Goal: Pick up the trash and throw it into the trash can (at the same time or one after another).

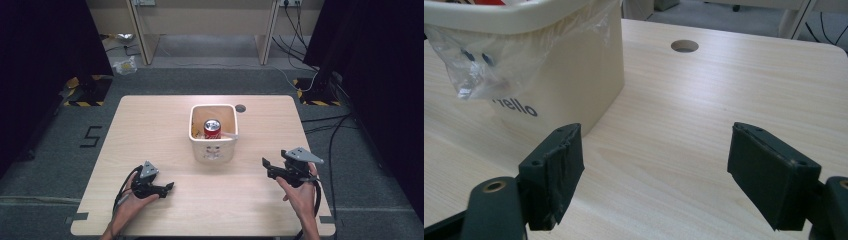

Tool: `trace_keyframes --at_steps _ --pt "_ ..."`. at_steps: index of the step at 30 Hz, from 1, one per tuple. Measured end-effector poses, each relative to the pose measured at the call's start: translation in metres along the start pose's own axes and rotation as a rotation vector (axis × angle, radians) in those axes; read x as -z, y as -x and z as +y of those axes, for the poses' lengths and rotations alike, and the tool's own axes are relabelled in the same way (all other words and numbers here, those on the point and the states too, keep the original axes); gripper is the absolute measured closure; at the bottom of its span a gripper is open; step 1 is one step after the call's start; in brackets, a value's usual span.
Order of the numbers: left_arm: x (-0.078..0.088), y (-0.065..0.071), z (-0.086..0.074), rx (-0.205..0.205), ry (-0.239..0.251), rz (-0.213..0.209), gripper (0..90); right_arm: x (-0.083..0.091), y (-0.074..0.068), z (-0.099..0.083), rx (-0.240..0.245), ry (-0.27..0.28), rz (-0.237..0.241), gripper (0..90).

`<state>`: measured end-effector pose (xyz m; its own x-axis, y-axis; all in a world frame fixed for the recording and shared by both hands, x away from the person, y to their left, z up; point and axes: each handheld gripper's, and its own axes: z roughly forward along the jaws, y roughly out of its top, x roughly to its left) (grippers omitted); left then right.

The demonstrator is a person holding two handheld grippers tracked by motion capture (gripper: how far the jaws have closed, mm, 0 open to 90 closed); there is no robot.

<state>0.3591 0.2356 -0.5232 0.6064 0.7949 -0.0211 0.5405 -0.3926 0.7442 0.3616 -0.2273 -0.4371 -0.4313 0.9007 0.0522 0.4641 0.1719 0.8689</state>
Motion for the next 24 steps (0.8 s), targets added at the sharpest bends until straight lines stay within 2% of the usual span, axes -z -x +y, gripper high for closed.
trace_keyframes --at_steps 16,24 --pt "0.0 0.0 0.0 0.0 0.0 0.0 14.0 -0.004 -0.001 -0.019 -0.003 -0.043 0.006 22.6" --pt "0.0 0.0 0.0 0.0 0.0 0.0 14.0 -0.008 -0.001 -0.035 0.003 -0.087 0.004 21.9"
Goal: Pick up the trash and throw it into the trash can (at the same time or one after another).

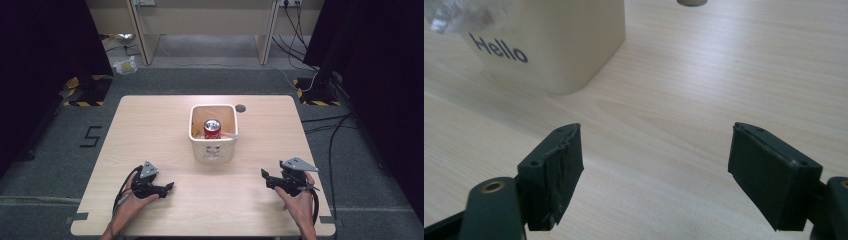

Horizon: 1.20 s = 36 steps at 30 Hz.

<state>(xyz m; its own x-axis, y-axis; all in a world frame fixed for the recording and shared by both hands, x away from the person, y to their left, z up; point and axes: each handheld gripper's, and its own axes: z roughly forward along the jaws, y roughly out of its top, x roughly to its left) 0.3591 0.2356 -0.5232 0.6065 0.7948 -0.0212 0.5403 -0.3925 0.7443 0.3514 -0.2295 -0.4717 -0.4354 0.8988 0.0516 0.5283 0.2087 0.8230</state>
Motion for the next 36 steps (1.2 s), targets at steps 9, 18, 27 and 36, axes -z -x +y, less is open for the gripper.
trace_keyframes --at_steps 9,18,27,36 --pt "0.0 0.0 0.0 0.0 0.0 0.0 14.0 -0.004 -0.001 -0.015 0.009 -0.034 -0.001 21.6" --pt "0.0 0.0 0.0 0.0 0.0 0.0 14.0 -0.008 -0.004 -0.029 0.013 -0.066 0.014 21.1" --pt "0.0 0.0 0.0 0.0 0.0 0.0 14.0 -0.012 -0.009 -0.04 0.032 -0.117 0.025 18.4" --pt "0.0 0.0 0.0 0.0 0.0 0.0 14.0 -0.016 -0.015 -0.044 0.076 -0.164 -0.005 14.7"
